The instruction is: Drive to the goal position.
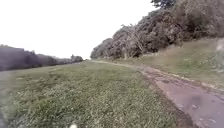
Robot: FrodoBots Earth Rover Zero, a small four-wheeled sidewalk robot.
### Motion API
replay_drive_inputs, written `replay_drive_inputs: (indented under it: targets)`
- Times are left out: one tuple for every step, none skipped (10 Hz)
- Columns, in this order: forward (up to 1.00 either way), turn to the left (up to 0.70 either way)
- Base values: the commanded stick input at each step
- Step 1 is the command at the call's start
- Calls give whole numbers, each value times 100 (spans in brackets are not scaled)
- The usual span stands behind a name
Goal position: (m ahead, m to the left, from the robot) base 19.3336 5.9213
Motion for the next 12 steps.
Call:
replay_drive_inputs:
  targets:
    - [4,0]
    - [4,0]
    - [4,0]
    - [5,0]
    - [4,0]
    - [5,0]
    - [4,0]
    - [4,0]
    - [4,0]
    - [5,0]
    - [4,0]
    - [4,0]
